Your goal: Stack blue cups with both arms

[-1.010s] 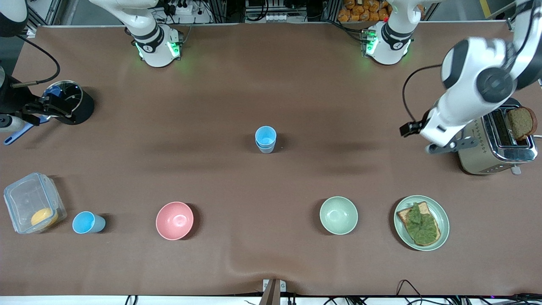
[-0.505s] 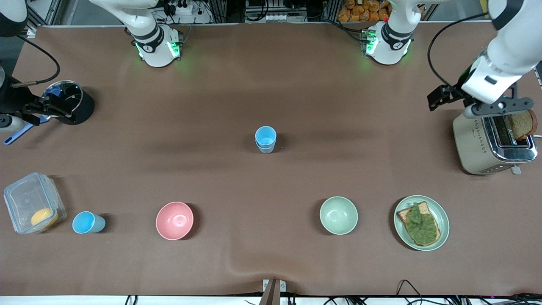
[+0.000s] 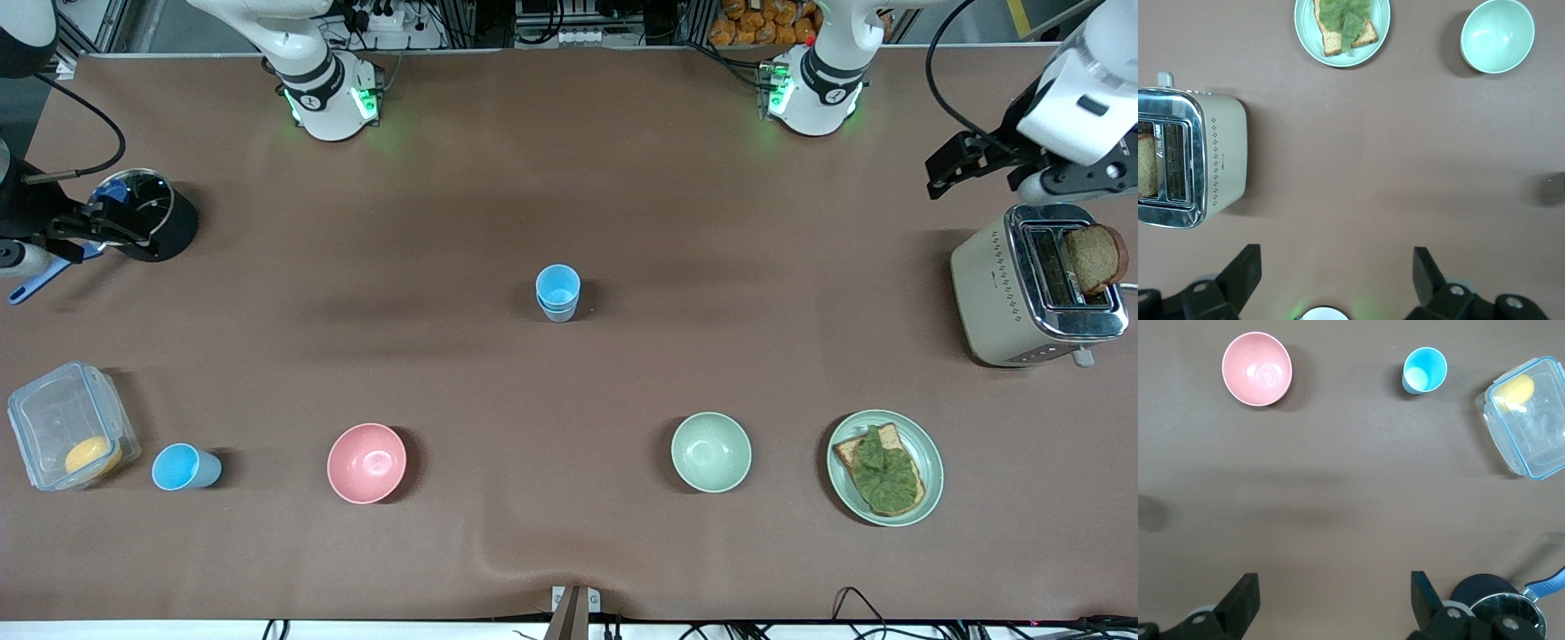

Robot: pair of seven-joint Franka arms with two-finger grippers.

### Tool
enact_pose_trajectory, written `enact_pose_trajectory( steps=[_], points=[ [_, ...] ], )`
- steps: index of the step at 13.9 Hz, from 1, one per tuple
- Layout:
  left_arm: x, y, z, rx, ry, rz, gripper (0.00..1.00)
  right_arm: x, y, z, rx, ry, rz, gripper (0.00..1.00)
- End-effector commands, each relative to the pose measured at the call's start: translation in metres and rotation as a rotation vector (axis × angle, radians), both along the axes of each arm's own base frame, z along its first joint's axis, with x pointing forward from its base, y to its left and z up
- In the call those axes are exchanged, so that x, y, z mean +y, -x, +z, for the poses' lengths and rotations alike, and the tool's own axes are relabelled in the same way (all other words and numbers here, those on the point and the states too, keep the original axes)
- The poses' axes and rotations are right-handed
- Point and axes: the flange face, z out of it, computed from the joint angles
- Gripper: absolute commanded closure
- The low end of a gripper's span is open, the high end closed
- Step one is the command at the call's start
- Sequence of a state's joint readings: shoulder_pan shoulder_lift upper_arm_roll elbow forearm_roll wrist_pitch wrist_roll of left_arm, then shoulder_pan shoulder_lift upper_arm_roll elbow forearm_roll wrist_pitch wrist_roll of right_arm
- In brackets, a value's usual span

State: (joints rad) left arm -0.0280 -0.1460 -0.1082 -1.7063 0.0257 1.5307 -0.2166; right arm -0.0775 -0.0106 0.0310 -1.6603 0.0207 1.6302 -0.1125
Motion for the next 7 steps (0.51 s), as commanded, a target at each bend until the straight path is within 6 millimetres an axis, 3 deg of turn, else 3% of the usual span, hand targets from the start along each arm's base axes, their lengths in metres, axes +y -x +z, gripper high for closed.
enact_pose_trajectory(
  steps=[1, 2, 7],
  points=[
    [0.001, -0.012, 0.005, 0.008, 0.029, -0.012, 0.0, -0.004, 0.001, 0.002, 0.004, 0.005, 0.004, 0.0],
    [0.001, -0.013, 0.015, -0.012, 0.036, -0.008, 0.0, -0.004, 0.001, 0.002, 0.005, 0.005, 0.004, 0.0],
    [0.002, -0.015, 0.019, -0.021, 0.032, 0.009, 0.0, -0.004, 0.001, 0.002, 0.007, 0.003, 0.004, 0.0]
  ],
)
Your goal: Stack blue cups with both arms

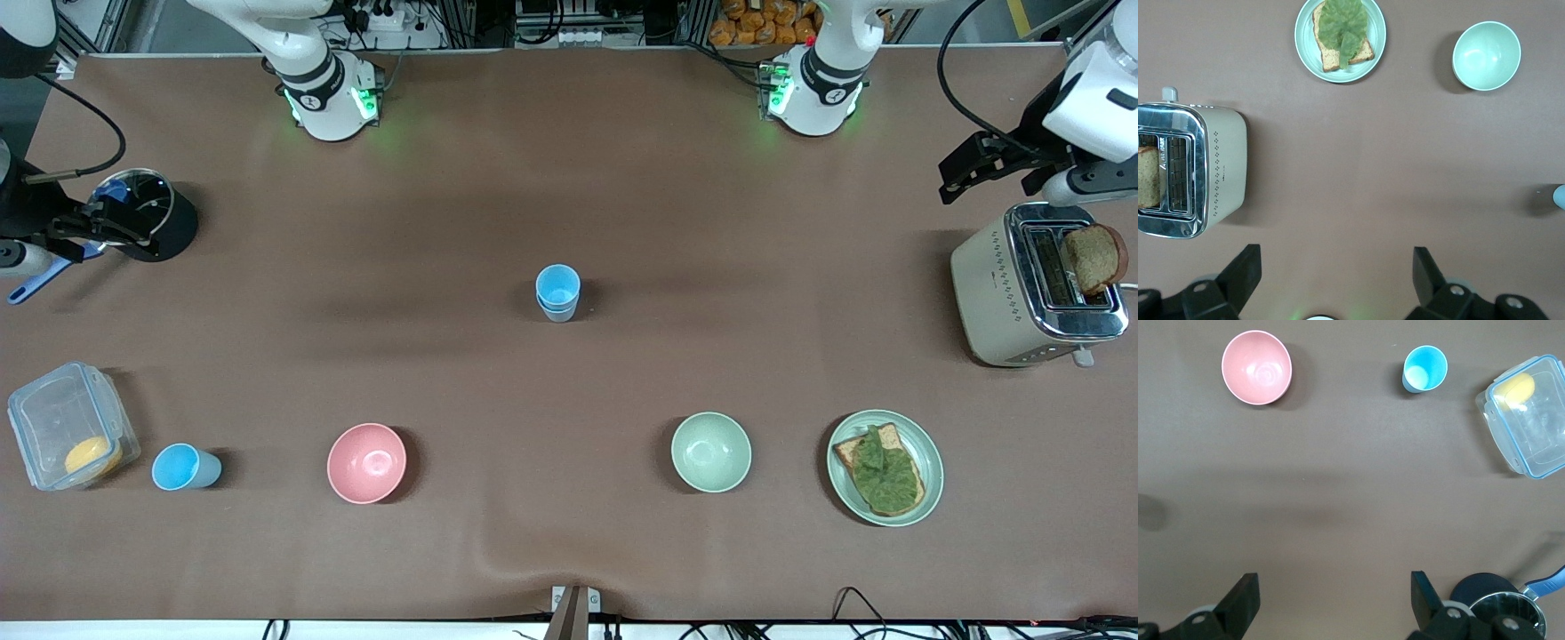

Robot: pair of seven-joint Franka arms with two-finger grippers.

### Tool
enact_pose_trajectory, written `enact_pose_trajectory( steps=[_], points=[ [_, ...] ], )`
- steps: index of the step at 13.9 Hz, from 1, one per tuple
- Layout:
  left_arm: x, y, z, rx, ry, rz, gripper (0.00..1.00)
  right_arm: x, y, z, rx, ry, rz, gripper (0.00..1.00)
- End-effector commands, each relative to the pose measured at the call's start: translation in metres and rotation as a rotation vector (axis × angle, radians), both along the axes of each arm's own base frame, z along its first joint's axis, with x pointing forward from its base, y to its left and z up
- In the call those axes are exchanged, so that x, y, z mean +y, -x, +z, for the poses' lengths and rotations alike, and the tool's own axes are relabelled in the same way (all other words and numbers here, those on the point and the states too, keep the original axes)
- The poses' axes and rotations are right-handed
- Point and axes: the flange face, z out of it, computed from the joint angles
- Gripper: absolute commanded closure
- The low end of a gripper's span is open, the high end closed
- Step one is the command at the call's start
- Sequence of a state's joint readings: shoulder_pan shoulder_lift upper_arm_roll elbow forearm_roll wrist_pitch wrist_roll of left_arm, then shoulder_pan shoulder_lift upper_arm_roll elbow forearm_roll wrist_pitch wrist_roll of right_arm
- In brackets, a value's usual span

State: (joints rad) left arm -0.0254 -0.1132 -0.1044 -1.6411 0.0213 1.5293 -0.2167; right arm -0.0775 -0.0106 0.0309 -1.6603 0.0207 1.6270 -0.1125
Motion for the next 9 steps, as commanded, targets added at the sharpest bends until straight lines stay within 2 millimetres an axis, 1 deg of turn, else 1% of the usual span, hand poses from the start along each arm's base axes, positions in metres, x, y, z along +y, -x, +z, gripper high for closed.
enact_pose_trajectory(
  steps=[1, 4, 6, 9],
  points=[
    [0.0029, -0.0025, 0.0085, 0.004, 0.024, 0.007, 0.0, -0.0042, 0.001, 0.0024, 0.003, 0.004, 0.004, 0.0],
    [0.001, 0.0015, 0.0099, 0.024, 0.034, 0.005, 0.0, -0.0042, 0.001, 0.0024, 0.003, 0.004, 0.004, 0.0],
    [0.0006, 0.005, 0.0148, 0.026, 0.046, 0.005, 0.0, -0.0041, 0.0008, 0.0025, 0.002, 0.002, 0.003, 0.0],
    [0.004, 0.0044, 0.0138, 0.03, 0.044, 0.011, 0.0, -0.0039, 0.0007, 0.0032, 0.0, 0.001, 0.003, 0.0]
  ],
)
